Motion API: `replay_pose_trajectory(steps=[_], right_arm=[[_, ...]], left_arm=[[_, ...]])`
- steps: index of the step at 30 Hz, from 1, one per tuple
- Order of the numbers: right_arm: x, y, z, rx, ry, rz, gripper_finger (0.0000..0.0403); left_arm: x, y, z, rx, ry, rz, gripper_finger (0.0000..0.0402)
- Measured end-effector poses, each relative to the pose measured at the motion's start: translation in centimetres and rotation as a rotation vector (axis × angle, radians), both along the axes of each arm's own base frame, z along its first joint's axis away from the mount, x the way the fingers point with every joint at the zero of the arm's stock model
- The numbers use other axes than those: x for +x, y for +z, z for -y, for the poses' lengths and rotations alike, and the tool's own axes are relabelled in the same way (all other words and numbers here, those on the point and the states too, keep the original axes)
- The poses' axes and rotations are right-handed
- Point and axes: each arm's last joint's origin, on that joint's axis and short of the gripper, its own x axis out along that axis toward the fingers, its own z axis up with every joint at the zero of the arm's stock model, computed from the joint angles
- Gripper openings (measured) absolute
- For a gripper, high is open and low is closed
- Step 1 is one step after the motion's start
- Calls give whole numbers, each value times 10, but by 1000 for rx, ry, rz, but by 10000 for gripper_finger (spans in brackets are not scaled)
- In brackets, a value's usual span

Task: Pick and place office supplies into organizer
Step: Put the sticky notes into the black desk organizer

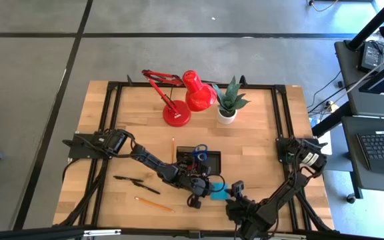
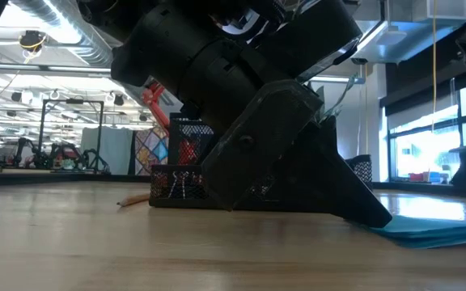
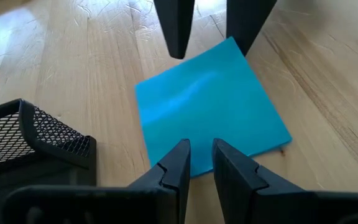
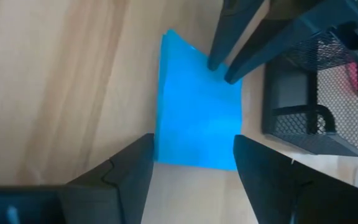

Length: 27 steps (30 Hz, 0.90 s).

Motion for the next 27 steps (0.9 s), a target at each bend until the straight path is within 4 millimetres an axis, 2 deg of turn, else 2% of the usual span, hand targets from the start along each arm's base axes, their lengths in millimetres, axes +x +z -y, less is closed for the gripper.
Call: replay_pose_trajectory(steps=[23,27], right_arm=[[11,2,6,-11,-35,39,224],[11,2,6,-3,-33,35,204]], left_arm=[[0,0,0,-2,-4,-4,63],[0,0,0,-2,-4,-5,63]])
